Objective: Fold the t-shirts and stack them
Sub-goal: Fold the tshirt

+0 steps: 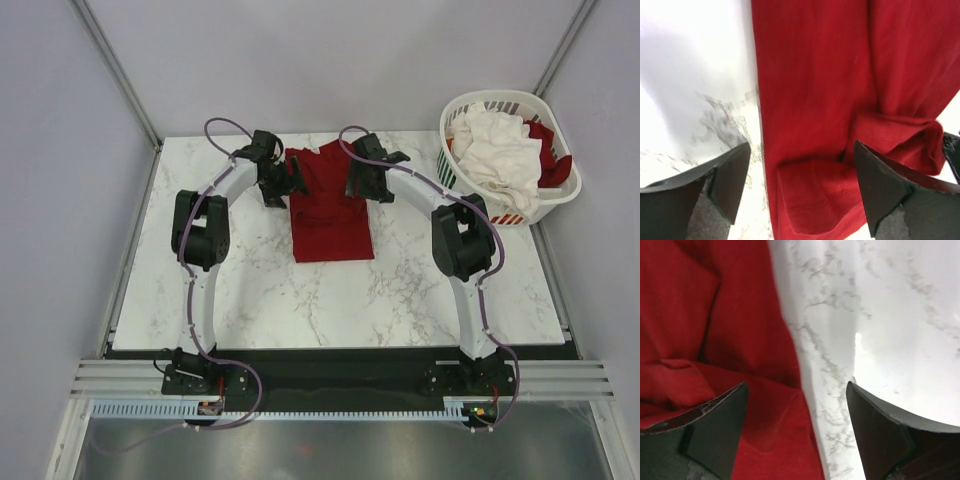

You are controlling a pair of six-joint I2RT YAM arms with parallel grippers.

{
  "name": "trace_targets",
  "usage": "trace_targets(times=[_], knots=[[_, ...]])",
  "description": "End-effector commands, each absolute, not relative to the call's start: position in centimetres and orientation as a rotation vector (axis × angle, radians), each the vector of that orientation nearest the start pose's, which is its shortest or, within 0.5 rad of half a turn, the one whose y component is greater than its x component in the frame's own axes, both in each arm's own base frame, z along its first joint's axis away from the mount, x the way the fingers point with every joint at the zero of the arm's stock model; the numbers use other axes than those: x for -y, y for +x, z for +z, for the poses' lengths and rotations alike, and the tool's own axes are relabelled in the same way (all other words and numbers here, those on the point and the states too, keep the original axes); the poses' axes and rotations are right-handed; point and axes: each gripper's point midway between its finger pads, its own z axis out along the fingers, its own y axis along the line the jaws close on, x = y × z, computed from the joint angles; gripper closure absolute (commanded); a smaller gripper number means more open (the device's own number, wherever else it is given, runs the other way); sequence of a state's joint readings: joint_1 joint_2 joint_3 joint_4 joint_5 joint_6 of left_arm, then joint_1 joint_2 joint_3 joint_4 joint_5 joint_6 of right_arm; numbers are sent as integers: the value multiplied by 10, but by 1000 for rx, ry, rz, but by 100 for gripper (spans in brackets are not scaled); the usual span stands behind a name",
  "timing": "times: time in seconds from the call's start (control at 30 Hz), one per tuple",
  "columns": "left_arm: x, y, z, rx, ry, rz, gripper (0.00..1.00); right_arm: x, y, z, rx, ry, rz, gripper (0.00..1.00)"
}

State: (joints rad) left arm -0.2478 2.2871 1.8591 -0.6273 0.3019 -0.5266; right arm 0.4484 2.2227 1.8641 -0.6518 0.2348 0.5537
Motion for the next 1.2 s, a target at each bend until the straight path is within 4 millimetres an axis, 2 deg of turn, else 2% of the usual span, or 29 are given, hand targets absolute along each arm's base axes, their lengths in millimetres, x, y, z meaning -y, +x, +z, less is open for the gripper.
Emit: trace_targets(times=[0.0, 0.03, 0.07, 0.1, 0.13, 0.17, 0.2, 0.23, 0.27, 0.3, 0.33, 0.37, 0.4, 0.43, 0.47, 0.5, 0.57, 0.6, 0.7, 0.77, 0.83, 0.87, 0.97, 1.03, 1.07, 1.13, 1.17], knots=[[200, 519, 92, -2592, -159, -672, 8, -195, 515, 115, -2399, 308, 69, 13], [196, 526, 114, -2538, -145, -643, 6, -191, 515, 123, -2382, 309, 56, 12], [193, 527, 126, -2510, -136, -621, 6, -188, 514, 143, -2345, 311, 62, 11], [188, 527, 134, -2493, -129, -587, 6, -183, 510, 146, -2337, 309, 36, 11], [179, 527, 159, -2438, -139, -537, 6, -181, 508, 153, -2321, 300, 33, 10], [175, 525, 167, -2422, -143, -510, 6, -178, 504, 173, -2284, 304, 48, 9], [170, 517, 168, -2427, -152, -485, 6, -174, 495, 168, -2297, 296, 40, 8], [167, 513, 174, -2418, -156, -460, 8, -176, 493, 174, -2281, 281, 78, 8], [169, 504, 192, -2388, -136, -460, 11, -178, 485, 190, -2256, 272, 127, 10], [168, 492, 182, -2418, -133, -445, 13, -178, 474, 173, -2296, 255, 141, 13], [170, 482, 194, -2399, -117, -447, 22, -193, 467, 174, -2304, 216, 239, 23], [173, 474, 190, -2411, -105, -445, 26, -200, 460, 178, -2304, 193, 288, 31], [181, 456, 170, -2464, -75, -437, 31, -204, 447, 159, -2353, 172, 309, 40], [186, 451, 167, -2461, -60, -438, 46, -209, 442, 154, -2362, 161, 339, 49], [196, 440, 166, -2466, -36, -461, 51, -219, 433, 148, -2387, 139, 378, 69], [199, 428, 148, -2509, -26, -465, 60, -221, 426, 136, -2418, 128, 380, 76], [210, 419, 137, -2519, -15, -495, 61, -229, 417, 118, -2460, 107, 387, 88], [210, 411, 120, -2558, -11, -484, 61, -233, 415, 113, -2472, 97, 389, 90], [213, 398, 90, -2636, 6, -460, 61, -243, 413, 99, -2501, 65, 390, 91], [216, 393, 79, -2663, 16, -452, 61, -246, 414, 86, -2524, 60, 382, 92], [216, 390, 66, -2695, 18, -439, 61, -250, 418, 84, -2526, 50, 386, 93], [220, 399, 67, -2657, 10, -455, 65, -250, 420, 77, -2538, 47, 373, 93], [221, 405, 59, -2667, 13, -442, 65, -253, 428, 70, -2541, 45, 359, 93], [223, 412, 61, -2653, 22, -439, 65, -256, 434, 71, -2531, 42, 361, 93], [223, 414, 56, -2661, 23, -430, 65, -257, 437, 66, -2539, 42, 354, 93], [224, 420, 55, -2654, 28, -420, 65, -260, 445, 67, -2528, 43, 350, 93], [224, 422, 50, -2660, 30, -412, 65, -259, 447, 59, -2541, 39, 341, 93]])
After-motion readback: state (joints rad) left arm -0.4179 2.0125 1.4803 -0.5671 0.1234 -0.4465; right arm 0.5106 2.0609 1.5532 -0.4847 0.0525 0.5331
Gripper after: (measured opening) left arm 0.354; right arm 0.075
